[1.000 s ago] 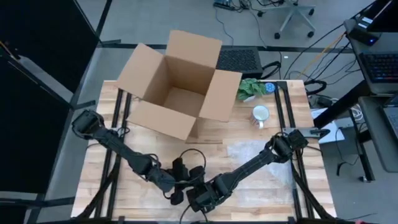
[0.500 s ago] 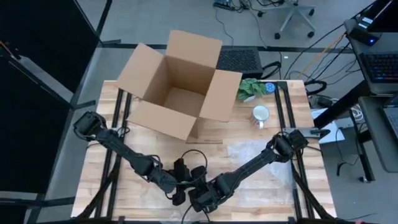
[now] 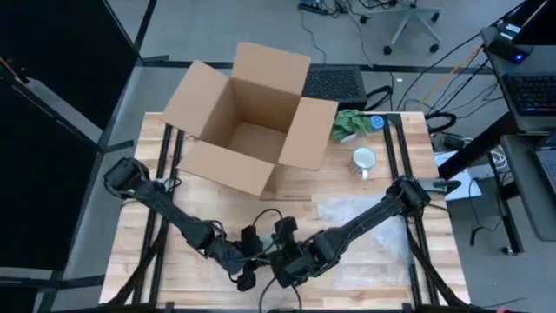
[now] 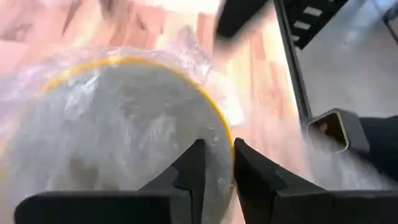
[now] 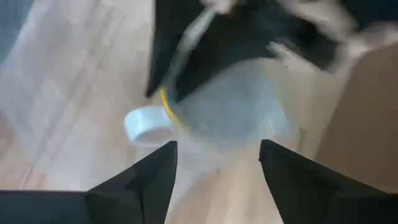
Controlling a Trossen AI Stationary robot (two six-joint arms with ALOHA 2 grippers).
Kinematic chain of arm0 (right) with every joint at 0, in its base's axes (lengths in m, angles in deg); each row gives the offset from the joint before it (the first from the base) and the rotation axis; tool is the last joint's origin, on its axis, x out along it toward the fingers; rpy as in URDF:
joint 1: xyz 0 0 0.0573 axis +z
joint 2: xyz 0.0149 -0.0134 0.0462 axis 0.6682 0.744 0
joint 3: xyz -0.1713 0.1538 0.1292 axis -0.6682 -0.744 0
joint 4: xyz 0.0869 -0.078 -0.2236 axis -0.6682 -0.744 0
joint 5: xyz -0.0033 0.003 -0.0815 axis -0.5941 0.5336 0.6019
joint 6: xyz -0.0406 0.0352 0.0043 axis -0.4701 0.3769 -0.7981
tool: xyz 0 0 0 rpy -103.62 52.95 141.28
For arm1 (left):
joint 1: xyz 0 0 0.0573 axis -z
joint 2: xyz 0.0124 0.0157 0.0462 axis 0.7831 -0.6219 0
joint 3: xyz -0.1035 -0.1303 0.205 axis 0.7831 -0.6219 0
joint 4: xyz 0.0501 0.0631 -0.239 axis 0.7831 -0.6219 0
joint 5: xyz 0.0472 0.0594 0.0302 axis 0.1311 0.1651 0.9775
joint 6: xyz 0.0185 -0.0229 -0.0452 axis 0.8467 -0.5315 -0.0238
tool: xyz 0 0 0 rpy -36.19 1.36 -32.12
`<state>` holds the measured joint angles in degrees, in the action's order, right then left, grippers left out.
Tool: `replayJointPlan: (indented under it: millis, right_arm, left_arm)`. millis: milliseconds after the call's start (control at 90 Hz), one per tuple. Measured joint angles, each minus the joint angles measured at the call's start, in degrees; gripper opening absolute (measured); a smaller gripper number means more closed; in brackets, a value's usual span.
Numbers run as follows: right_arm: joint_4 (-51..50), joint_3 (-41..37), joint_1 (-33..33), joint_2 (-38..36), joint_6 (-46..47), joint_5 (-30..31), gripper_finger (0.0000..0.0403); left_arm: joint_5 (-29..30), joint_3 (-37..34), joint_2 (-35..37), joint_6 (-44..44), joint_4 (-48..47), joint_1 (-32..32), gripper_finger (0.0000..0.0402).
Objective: Wrap mug
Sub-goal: Wrap the yellow mug with bubble wrap
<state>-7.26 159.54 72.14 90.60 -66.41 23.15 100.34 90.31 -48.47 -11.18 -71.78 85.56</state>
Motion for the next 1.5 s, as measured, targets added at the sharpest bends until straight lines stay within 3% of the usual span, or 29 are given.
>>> replayJointPlan:
  millis: [733, 1089, 1333, 1500]
  right_arm:
    - [-3.0, -5.0, -2.1, -0.1, 4.1, 0.0, 0.0215]
    - [-4.5, -5.1, -1.5, -0.1, 3.9, 0.1, 0.0215]
    - [-0.4, -4.5, 0.2, -0.6, -3.5, 0.1, 0.0215]
    - [1.4, -6.7, 0.1, -0.6, -6.1, 0.1, 0.0215]
  left_arm:
    - [0.8, 0.0, 3.5, 1.1, 0.6, -3.5, 0.0063]
    - [-2.9, 0.0, 4.3, 1.4, 1.0, -4.6, 0.0063]
    - [-4.9, 0.2, 8.1, 2.7, 1.0, -5.1, 0.0063]
    - [-4.8, 0.3, 13.1, 4.2, -4.1, -2.9, 0.0063]
